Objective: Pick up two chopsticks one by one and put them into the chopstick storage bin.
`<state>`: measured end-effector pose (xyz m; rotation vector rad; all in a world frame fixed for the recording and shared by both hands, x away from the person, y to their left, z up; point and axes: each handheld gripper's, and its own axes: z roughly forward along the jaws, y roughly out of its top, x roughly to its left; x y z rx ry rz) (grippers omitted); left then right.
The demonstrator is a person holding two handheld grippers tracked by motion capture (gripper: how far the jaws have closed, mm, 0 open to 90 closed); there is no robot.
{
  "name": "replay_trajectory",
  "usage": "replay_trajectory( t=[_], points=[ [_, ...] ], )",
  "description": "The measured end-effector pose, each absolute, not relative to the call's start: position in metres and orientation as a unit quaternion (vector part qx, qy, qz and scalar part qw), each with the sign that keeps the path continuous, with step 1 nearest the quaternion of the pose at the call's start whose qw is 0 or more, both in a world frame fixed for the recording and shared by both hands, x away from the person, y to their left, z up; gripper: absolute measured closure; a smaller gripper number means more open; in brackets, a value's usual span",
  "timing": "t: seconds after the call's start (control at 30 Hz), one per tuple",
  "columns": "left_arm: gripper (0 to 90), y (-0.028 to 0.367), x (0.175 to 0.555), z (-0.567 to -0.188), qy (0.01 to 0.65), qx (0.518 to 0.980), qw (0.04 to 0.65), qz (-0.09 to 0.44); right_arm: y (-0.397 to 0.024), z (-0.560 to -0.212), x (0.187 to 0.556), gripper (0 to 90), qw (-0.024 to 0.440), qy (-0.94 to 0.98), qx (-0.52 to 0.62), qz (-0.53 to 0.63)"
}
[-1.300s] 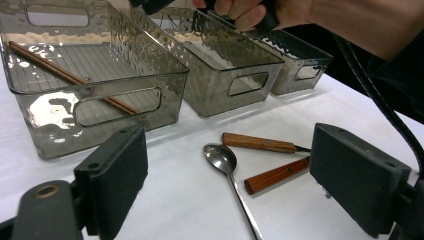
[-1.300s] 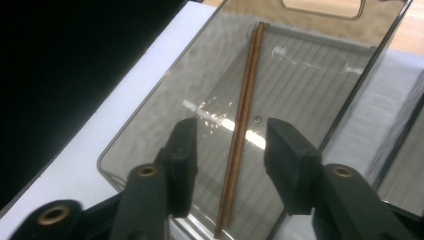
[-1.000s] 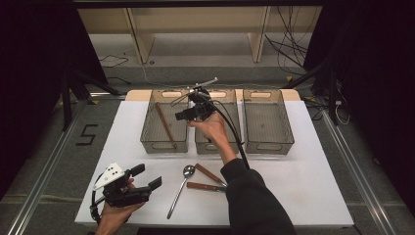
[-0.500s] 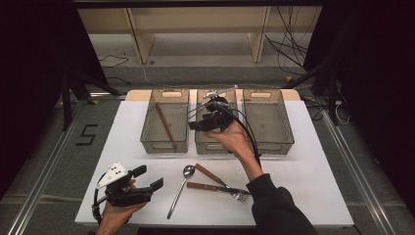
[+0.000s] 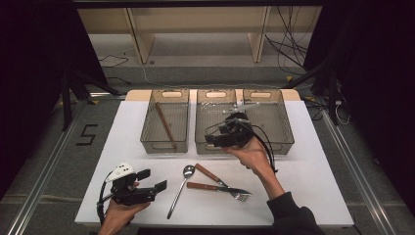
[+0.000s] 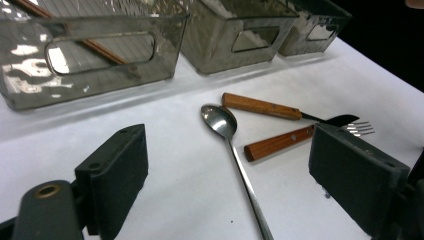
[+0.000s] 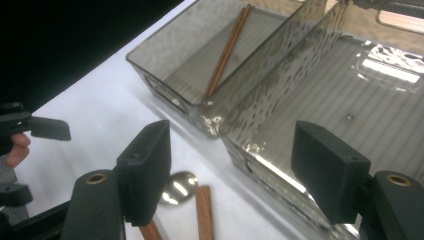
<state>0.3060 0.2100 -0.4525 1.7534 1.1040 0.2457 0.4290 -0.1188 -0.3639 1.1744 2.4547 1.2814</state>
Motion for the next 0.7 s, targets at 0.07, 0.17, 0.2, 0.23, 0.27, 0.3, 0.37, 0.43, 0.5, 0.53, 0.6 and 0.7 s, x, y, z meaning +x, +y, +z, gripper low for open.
replay_trajectory(
  t=[0.07, 0.17, 0.2, 0.23, 0.27, 0.3, 0.37, 0.43, 0.5, 0.53, 0.6, 0.7],
  points=[
    [15.6, 0.209, 0.307, -0.453, 0.456, 0.731, 0.497, 0.098, -0.125, -0.367, 0.424, 32.7, 0.068, 0.814, 0.391, 0.425],
    [15.6, 0.207, 0.307, -0.453, 0.457, 0.735, 0.491, 0.094, -0.134, -0.372, 0.417, 32.2, 0.069, 0.811, 0.393, 0.428],
    [15.6, 0.206, 0.307, -0.453, 0.457, 0.736, 0.490, 0.093, -0.138, -0.373, 0.414, 32.2, 0.070, 0.809, 0.395, 0.430],
    [15.6, 0.205, 0.307, -0.453, 0.459, 0.737, 0.487, 0.091, -0.141, -0.374, 0.411, 32.1, 0.071, 0.807, 0.396, 0.433],
    [15.6, 0.204, 0.307, -0.454, 0.459, 0.738, 0.487, 0.090, -0.145, -0.375, 0.409, 31.9, 0.072, 0.805, 0.397, 0.435],
    [15.6, 0.204, 0.308, -0.453, 0.457, 0.742, 0.482, 0.089, -0.149, -0.376, 0.406, 31.9, 0.073, 0.802, 0.399, 0.438],
    [15.7, 0.202, 0.308, -0.453, 0.458, 0.740, 0.487, 0.077, -0.156, -0.380, 0.400, 31.6, 0.073, 0.798, 0.401, 0.444],
    [15.7, 0.200, 0.308, -0.452, 0.458, 0.741, 0.485, 0.073, -0.163, -0.384, 0.394, 31.2, 0.076, 0.795, 0.404, 0.446],
    [15.7, 0.198, 0.308, -0.452, 0.459, 0.742, 0.483, 0.072, -0.171, -0.388, 0.389, 30.7, 0.074, 0.791, 0.408, 0.450],
    [15.7, 0.198, 0.309, -0.452, 0.458, 0.744, 0.481, 0.072, -0.175, -0.390, 0.386, 30.4, 0.074, 0.789, 0.410, 0.453],
    [15.7, 0.197, 0.309, -0.451, 0.458, 0.749, 0.474, 0.071, -0.183, -0.394, 0.381, 30.0, 0.075, 0.785, 0.414, 0.455],
    [15.7, 0.194, 0.311, -0.451, 0.458, 0.754, 0.465, 0.068, -0.193, -0.401, 0.373, 28.9, 0.078, 0.782, 0.419, 0.455]
  ],
)
